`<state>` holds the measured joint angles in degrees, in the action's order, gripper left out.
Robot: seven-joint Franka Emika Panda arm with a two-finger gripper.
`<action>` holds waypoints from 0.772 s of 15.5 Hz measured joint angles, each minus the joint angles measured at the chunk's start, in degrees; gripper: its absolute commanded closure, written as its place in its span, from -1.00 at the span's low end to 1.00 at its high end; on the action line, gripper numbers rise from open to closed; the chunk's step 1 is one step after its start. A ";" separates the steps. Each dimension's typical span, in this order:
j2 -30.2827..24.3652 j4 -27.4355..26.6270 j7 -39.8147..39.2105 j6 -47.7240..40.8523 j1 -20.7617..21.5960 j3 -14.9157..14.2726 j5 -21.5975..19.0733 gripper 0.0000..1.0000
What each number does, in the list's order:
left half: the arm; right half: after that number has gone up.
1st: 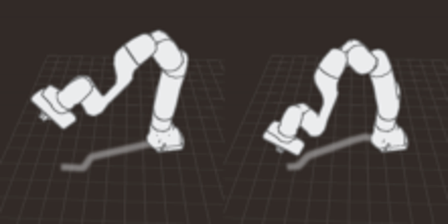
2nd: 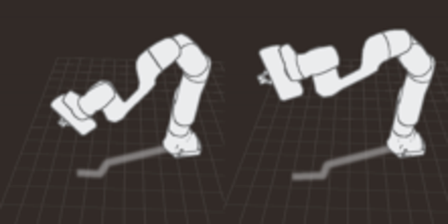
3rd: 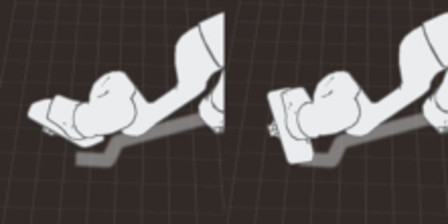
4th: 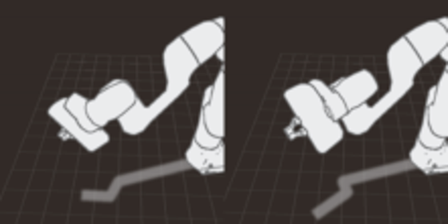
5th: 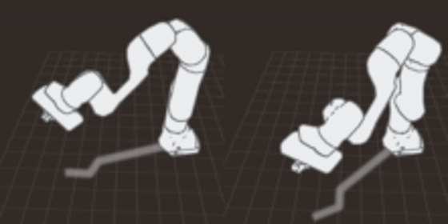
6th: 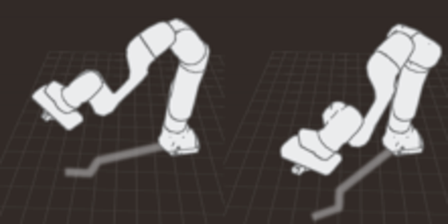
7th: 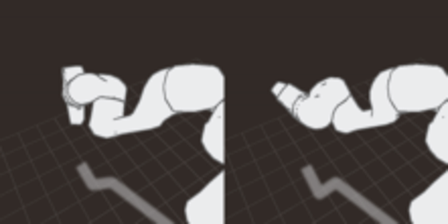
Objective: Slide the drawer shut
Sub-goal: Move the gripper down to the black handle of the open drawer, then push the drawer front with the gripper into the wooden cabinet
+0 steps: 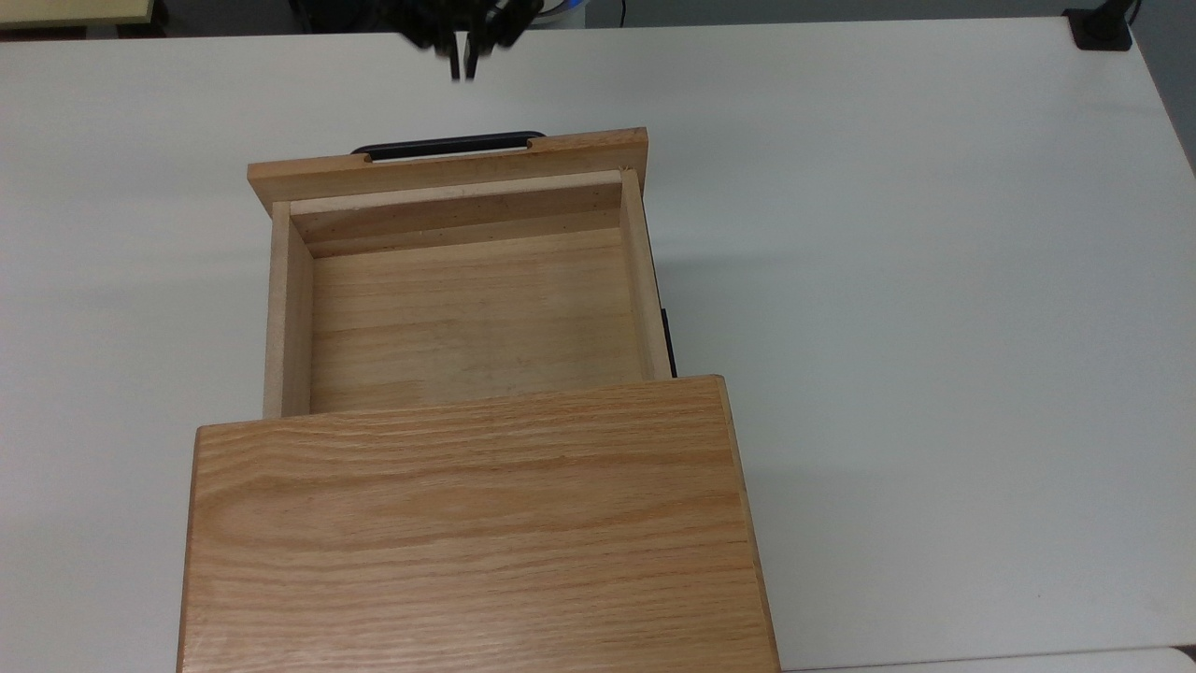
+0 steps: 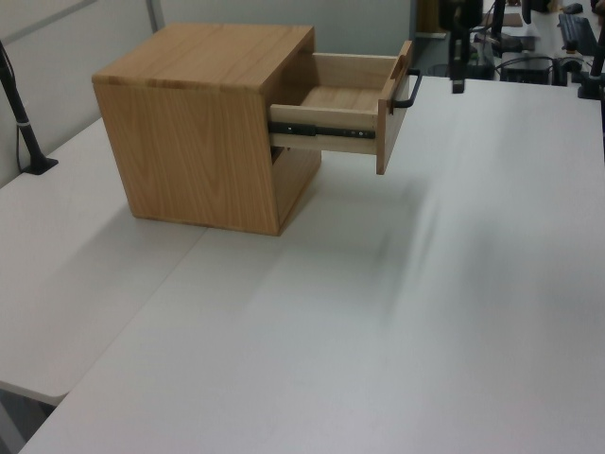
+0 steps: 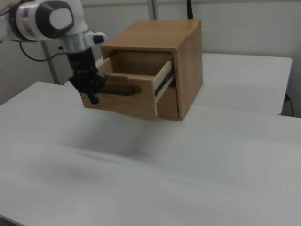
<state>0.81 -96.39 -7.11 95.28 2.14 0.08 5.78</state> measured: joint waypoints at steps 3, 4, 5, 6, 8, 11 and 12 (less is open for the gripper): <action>2.82 0.06 -0.32 7.50 -0.14 -0.44 -0.95 0.82; 3.54 0.07 -0.32 10.30 -0.16 -0.64 -2.34 0.82; 3.97 0.04 -0.32 12.24 -0.20 -0.86 -3.61 0.82; 4.44 0.05 -0.32 14.60 -0.25 -1.05 -4.69 0.82; 5.64 0.07 -0.19 19.73 -0.32 -1.46 -6.49 0.82; 7.88 0.05 0.81 27.62 -0.32 -1.76 -7.89 0.82; 8.83 0.08 1.74 30.51 -0.32 -1.76 -7.92 0.82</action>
<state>9.64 -96.31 -5.36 125.79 1.82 -1.67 -2.14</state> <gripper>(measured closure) 0.907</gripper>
